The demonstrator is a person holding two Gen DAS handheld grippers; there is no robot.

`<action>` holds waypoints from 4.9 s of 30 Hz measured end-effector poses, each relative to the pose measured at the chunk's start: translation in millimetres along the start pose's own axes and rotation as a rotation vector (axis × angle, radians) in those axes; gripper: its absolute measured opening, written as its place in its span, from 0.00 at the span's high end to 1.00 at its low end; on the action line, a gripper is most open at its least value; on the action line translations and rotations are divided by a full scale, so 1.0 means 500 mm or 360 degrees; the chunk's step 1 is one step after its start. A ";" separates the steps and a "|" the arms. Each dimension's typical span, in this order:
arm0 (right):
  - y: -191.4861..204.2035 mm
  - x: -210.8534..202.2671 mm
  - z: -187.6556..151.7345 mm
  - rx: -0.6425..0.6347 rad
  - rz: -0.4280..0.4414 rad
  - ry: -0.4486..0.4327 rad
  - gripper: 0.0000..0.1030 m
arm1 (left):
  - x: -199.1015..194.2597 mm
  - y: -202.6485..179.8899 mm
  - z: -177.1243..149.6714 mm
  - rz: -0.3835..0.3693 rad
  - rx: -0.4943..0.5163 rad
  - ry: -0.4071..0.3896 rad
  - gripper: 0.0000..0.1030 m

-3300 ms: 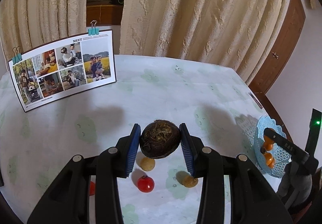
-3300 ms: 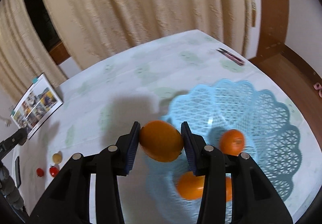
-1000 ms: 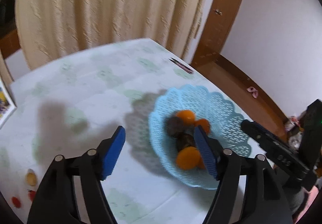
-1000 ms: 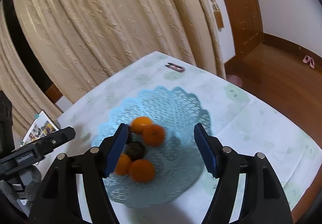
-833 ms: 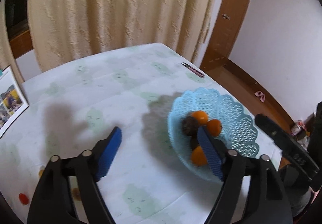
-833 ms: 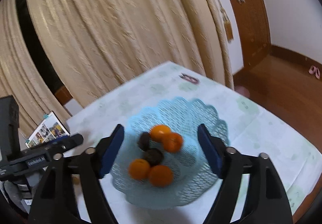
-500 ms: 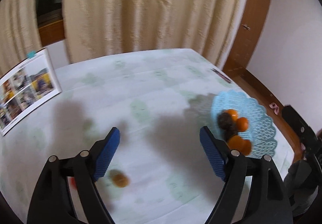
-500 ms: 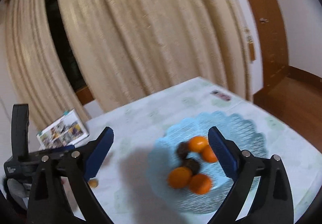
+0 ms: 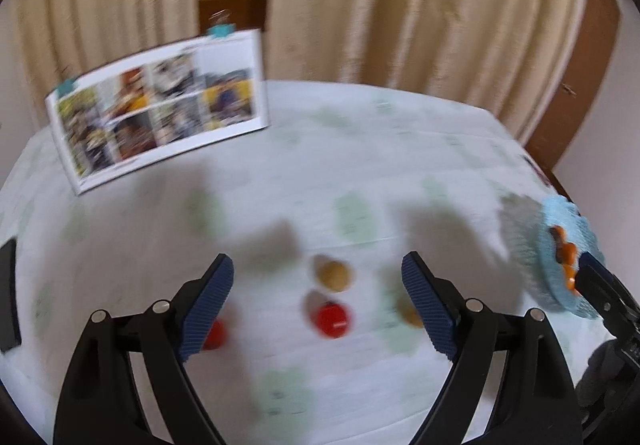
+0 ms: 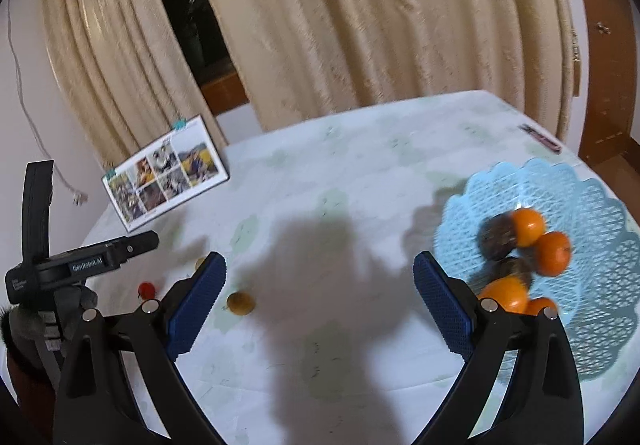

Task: Organize fruits
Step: 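Move the left tool to a red tomato while the right tool approaches the brown kiwi, then grasp the red tomato with the left tool while the right tool grasps the brown kiwi, then carry the kiwi into the basket and open the right tool, then lower the red tomato into the basket and open the left tool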

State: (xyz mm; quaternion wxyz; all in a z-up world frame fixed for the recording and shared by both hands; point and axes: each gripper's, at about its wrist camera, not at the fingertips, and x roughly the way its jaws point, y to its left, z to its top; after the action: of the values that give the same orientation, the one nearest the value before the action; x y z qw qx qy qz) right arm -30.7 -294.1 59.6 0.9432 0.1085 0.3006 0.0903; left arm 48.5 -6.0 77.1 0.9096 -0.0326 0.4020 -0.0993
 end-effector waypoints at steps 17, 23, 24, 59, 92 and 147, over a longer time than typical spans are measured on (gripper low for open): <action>0.056 0.065 -0.032 -0.0079 0.0069 0.0163 0.07 | 0.052 0.135 -0.090 0.0161 -0.0114 0.0162 0.28; 0.071 0.072 -0.034 -0.0104 0.0085 0.0174 0.07 | 0.082 0.132 -0.104 0.0165 -0.0081 0.0209 0.44; 0.073 0.073 -0.034 -0.0108 0.0087 0.0176 0.07 | 0.081 0.130 -0.106 0.0174 -0.0063 0.0193 0.45; 0.186 0.240 -0.096 -0.0455 -0.0073 0.0442 0.73 | -0.041 0.143 -0.078 0.0097 -0.0142 -0.0069 0.71; -0.004 -0.027 -0.011 -0.0101 -0.0218 -0.0026 0.72 | 0.047 0.114 -0.103 0.0167 -0.0042 0.0118 0.73; -0.329 -0.203 -0.110 0.0454 -0.0573 -0.0306 0.54 | 0.025 -0.494 -0.043 -0.0446 0.0661 0.0038 0.73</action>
State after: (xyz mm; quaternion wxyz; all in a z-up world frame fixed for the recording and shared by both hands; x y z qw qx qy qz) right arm -127.2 -467.7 29.0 0.9435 0.1933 0.2338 -0.1332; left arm 2.7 -250.0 87.9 0.8693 0.1006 0.3754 -0.3054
